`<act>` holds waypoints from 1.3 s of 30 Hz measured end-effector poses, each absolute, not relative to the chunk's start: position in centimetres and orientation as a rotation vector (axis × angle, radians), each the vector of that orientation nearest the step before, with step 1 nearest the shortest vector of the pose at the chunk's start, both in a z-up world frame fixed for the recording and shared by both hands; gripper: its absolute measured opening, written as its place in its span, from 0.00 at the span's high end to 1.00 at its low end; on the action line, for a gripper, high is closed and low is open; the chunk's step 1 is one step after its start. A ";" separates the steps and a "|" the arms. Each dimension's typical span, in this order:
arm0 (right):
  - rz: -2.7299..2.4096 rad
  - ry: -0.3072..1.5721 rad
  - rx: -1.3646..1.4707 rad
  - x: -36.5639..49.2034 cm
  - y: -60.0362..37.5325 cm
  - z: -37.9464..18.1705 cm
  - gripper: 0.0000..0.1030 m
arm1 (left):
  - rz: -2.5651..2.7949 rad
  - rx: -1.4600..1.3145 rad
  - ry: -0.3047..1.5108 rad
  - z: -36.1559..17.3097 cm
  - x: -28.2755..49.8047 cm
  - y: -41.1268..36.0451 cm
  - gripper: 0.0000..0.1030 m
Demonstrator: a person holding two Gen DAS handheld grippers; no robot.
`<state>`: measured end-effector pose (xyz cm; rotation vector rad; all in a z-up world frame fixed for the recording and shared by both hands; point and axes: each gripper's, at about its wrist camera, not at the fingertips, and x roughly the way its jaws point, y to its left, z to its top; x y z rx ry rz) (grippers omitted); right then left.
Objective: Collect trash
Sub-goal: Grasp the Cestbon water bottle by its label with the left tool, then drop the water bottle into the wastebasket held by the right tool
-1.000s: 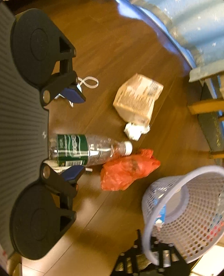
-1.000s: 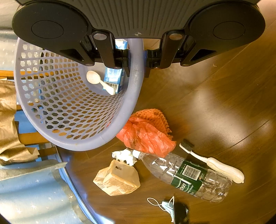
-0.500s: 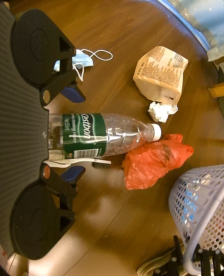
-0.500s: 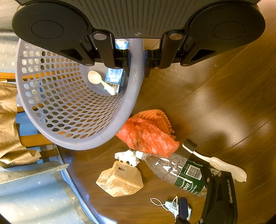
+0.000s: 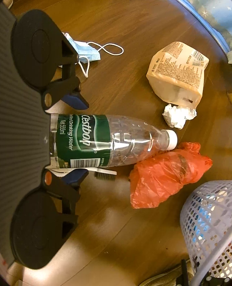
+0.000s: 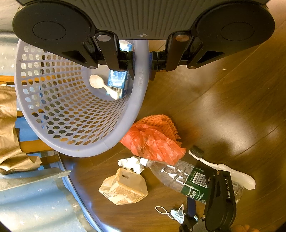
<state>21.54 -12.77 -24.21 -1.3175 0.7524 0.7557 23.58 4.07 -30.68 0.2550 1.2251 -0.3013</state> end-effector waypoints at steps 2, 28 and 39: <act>0.755 0.752 -1.315 21.6 -12.8 -24.2 0.90 | -0.301 0.255 1.232 -30.8 23.6 4.1 0.39; 0.755 0.749 -1.323 21.6 -12.6 -24.4 0.90 | -0.291 0.263 1.241 -23.8 22.6 6.7 0.45; 0.754 0.747 -1.330 21.4 -12.6 -24.4 0.90 | -0.310 0.284 1.118 -14.6 23.5 6.0 0.45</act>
